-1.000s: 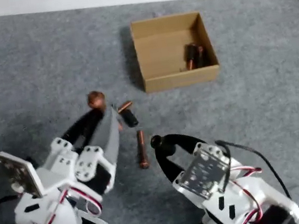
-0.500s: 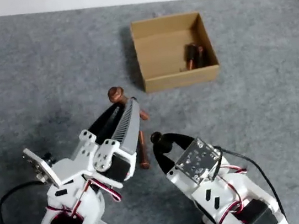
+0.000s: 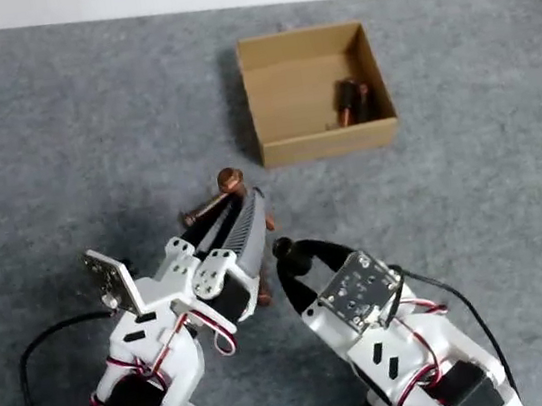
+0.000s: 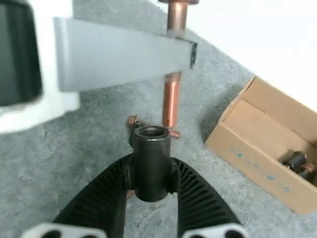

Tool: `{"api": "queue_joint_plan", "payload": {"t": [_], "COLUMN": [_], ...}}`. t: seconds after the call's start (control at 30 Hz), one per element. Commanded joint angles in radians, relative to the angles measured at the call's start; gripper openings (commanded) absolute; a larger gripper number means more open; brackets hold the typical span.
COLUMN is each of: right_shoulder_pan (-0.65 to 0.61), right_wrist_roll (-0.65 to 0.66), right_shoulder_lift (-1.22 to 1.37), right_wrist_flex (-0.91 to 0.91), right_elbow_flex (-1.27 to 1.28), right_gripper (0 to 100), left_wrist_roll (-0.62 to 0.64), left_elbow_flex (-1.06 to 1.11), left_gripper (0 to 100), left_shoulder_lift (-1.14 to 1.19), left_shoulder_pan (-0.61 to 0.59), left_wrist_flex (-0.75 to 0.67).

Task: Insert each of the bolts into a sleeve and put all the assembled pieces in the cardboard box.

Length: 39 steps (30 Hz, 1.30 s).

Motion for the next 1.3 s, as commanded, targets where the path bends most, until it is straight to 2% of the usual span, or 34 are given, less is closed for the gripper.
{"api": "queue_joint_plan", "payload": {"t": [0.0, 0.17, 0.4, 0.53, 0.7, 1.0, 1.27], "right_shoulder_pan": [0.024, 0.093, 0.096, 0.096, 0.097, 0.096, 0.093], "right_wrist_roll": [-0.008, -0.008, -0.008, -0.008, -0.008, -0.009, -0.009], "right_shoulder_lift": [-0.005, -0.004, -0.002, -0.002, -0.002, -0.002, -0.002], "right_wrist_flex": [-0.081, -0.131, -0.193, -0.205, -0.205, -0.205, -0.199], "right_elbow_flex": [-0.004, 0.039, 0.124, 0.151, 0.15, 0.145, 0.142], "right_gripper": [0.5, 0.5, 0.5, 0.5, 0.5, 0.5, 0.5], "left_wrist_roll": [0.005, 0.005, 0.008, 0.078, 0.081, 0.075, 0.074], "left_elbow_flex": [-0.015, -0.053, -0.111, -0.134, -0.108, -0.036, -0.038], "left_gripper": [1, 1, 1, 1, 1, 1, 1], "left_shoulder_lift": [-0.008, -0.008, -0.008, -0.008, -0.008, -0.007, -0.007], "left_shoulder_pan": [0.024, 0.016, 0.018, 0.022, 0.027, 0.136, 0.07], "left_wrist_flex": [-0.031, -0.031, -0.028, -0.026, 0.0, 0.018, 0.018]}}
